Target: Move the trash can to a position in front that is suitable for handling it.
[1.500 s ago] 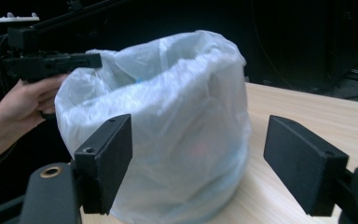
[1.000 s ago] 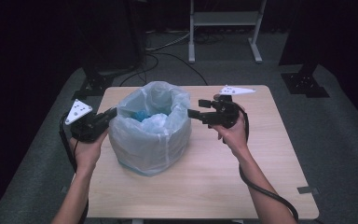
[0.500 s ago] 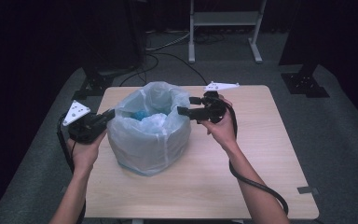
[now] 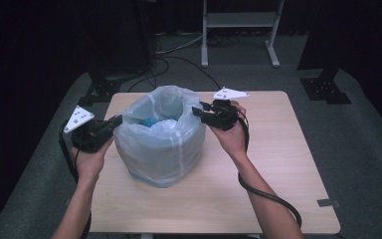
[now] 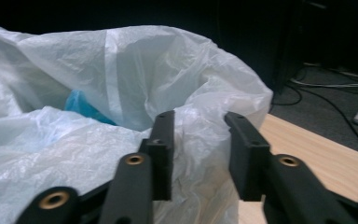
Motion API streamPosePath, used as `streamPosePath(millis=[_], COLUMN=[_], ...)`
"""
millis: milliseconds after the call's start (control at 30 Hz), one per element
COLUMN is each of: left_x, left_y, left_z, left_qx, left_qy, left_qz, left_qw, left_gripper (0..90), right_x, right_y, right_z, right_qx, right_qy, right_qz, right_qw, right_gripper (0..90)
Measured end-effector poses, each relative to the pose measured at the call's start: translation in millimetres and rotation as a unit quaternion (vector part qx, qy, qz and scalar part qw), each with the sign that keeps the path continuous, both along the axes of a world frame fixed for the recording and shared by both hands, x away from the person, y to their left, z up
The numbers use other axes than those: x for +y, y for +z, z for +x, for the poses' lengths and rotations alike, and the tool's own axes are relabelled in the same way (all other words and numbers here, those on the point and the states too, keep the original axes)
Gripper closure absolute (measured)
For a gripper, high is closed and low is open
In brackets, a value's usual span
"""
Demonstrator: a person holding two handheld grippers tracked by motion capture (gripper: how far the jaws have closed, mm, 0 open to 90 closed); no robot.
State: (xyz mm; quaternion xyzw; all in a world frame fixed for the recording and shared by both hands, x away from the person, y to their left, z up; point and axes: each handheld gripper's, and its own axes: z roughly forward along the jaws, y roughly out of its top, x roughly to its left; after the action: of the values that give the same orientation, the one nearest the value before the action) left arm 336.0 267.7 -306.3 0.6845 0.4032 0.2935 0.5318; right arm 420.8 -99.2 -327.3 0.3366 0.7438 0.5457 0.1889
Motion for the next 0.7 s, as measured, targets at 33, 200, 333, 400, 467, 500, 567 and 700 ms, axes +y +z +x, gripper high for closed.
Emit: streamPosePath(millis=[33,200,333,400,467,500,567,700], left_x=[-1.5,-8.2,-15.0,-20.0,-23.2,-23.2,-26.7,-39.0], left_y=[1.1,6.5,11.7,16.1,18.9,18.9,21.4,27.4], left_z=[0.3,2.4,5.0,8.1,9.8,9.8,11.0,13.1], left_qx=[0.0,-0.001,0.0,0.007,0.01,0.01,0.013,0.016], left_qy=[-0.003,-0.014,-0.027,-0.043,-0.051,-0.051,-0.058,-0.079], left_qz=[-0.003,-0.011,-0.014,-0.028,-0.037,-0.037,-0.042,-0.051], left_qw=[1.0,0.9998,0.9995,0.9987,0.998,0.998,0.9973,0.9955], left_gripper=[89.2,89.2,89.2,89.2,89.2,89.2,89.2,89.2], right_x=[-0.1,-1.7,0.5,1.9,2.4,2.4,3.6,9.4], right_y=[0.4,4.3,9.9,13.7,16.6,16.6,20.3,32.1], right_z=[-0.2,0.9,-0.3,-0.3,-0.1,-0.1,-0.3,-4.1], right_qx=[0.001,0.014,0.022,0.029,0.035,0.035,0.044,0.053], right_qy=[-0.005,-0.021,-0.016,-0.018,-0.015,-0.015,-0.009,0.001], right_qz=[0.002,0.01,0.01,0.014,0.025,0.025,0.036,0.064], right_qw=[1.0,0.9996,0.9996,0.9993,0.999,0.999,0.9983,0.9965], right_gripper=[69.2,81.9,88.0,89.4,89.7,89.7,89.8,89.8])
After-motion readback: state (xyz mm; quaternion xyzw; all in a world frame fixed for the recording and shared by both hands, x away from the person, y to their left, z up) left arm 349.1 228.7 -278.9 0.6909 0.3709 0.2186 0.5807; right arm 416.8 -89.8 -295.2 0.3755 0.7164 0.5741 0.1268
